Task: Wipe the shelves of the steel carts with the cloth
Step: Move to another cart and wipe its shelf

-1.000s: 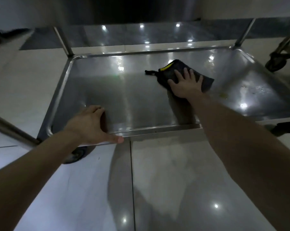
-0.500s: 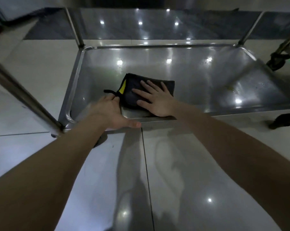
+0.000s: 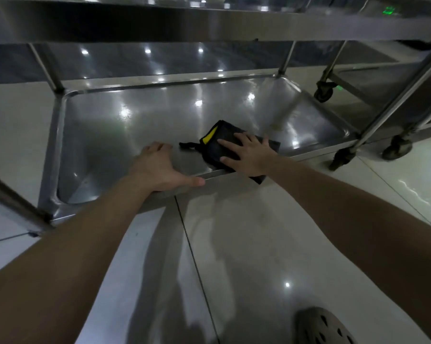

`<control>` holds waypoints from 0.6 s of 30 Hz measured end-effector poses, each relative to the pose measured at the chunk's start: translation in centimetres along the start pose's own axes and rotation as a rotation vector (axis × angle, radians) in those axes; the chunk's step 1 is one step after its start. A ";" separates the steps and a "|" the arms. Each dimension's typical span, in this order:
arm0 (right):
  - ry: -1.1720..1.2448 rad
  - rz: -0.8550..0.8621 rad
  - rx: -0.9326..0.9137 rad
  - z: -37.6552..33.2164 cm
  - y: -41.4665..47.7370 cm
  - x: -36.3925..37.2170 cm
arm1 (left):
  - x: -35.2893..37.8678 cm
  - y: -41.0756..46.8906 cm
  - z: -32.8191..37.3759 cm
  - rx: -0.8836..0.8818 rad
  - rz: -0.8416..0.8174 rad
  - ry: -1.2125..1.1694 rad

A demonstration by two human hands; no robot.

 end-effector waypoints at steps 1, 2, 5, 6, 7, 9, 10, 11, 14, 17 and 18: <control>-0.006 0.022 -0.050 0.1 -0.1 -0.5 | 0.0 0.5 1.3 0.017 0.004 -0.003; 0.011 0.032 -0.106 0.0 -0.2 -0.7 | 0.0 1.2 2.5 0.033 0.010 -0.003; 0.050 0.060 -0.179 -0.4 -0.2 0.3 | 0.4 3.0 5.4 0.042 0.026 0.006; 0.043 0.067 -0.190 -0.4 0.1 0.6 | 0.6 3.7 6.0 0.035 0.018 0.018; 0.053 0.065 -0.203 -0.4 0.5 0.8 | 0.9 4.6 6.8 0.034 -0.003 0.040; 0.096 0.067 -0.228 0.2 1.2 1.1 | 1.7 6.2 8.1 0.027 -0.068 0.097; 0.104 0.070 -0.249 0.5 1.7 1.1 | 2.0 6.9 8.6 0.008 -0.098 0.111; 0.107 0.066 -0.280 0.8 2.0 1.2 | 2.1 7.5 8.9 -0.012 -0.125 0.128; 0.119 0.071 -0.392 2.4 2.8 0.8 | 2.2 9.0 9.1 -0.074 -0.189 0.176; 0.120 0.060 -0.496 5.5 3.5 0.4 | 2.4 9.7 8.3 -0.153 -0.236 0.146; 0.120 0.059 -0.508 7.0 3.8 0.3 | 2.3 9.9 8.1 -0.162 -0.244 0.161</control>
Point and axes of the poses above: each hand's wrist, its own y-axis towards the middle knuckle, its own x-axis out of the palm, z = x × y, the point moved 7 cm from there along y, towards the middle knuckle, and after that the axes turned 2 degrees about -z, right-handed, at the moved point
